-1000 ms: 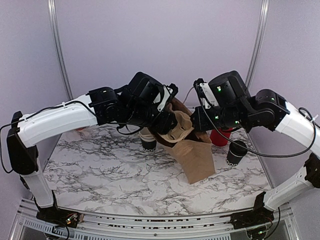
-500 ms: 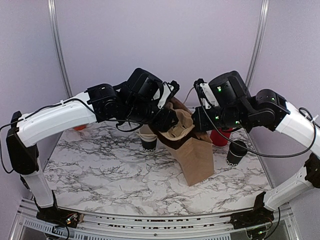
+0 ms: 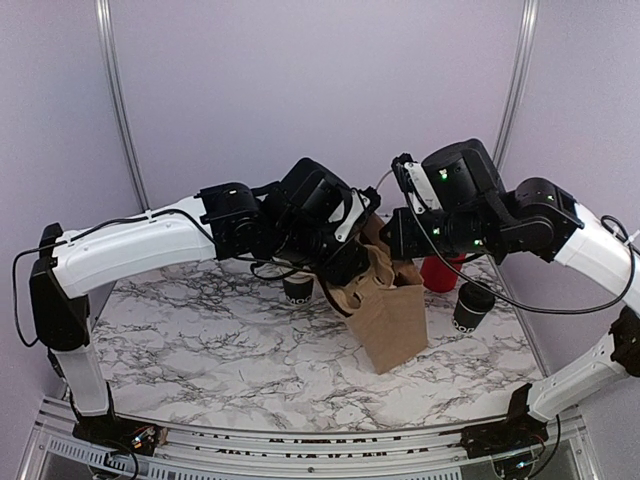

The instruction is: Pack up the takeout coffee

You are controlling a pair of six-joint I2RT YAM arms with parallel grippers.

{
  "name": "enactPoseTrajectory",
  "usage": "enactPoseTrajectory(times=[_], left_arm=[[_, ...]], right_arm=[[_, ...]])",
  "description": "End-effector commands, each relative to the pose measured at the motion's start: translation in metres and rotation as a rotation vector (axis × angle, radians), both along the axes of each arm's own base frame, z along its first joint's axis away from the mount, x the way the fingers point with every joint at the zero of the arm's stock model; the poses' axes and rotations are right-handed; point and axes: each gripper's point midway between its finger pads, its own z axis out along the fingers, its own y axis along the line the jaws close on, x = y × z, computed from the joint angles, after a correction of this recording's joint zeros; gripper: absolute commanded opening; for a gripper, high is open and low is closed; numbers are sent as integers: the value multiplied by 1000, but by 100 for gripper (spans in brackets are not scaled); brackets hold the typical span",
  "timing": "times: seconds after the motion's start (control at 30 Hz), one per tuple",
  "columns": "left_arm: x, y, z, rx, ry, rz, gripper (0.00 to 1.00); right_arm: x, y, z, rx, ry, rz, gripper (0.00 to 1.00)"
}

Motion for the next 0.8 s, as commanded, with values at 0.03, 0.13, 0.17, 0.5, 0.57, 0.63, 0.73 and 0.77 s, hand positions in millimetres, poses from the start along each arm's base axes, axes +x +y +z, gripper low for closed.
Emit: enactPoseTrajectory(times=[0.03,0.13,0.17,0.5,0.57,0.63,0.73,0.77], left_arm=[[-11,-12,6,15,-47,-41,50],[-14,-18,1,13,-29,-53,50],[-15,-19,-1,14,-25,-54,50],[-16,-29,-9,25,-28,-70,50],[-15,-30,-9,25,-30,-70,50],[-15,-29,-9,25,-29,-69,50],[-16,-29,-9,25,-28,-69,51],[-16,-29,-9,26,-28,-70,51]], right_arm=[[-3,0,39,146,-41,13,0],[-5,0,43,163,-42,23,0],[-6,0,44,168,-43,25,0],[-11,0,37,198,-15,44,0],[-10,-1,36,199,-12,41,0],[-10,-3,35,201,-11,37,0],[-10,-4,34,201,-9,36,0],[-10,-4,34,201,-8,34,0]])
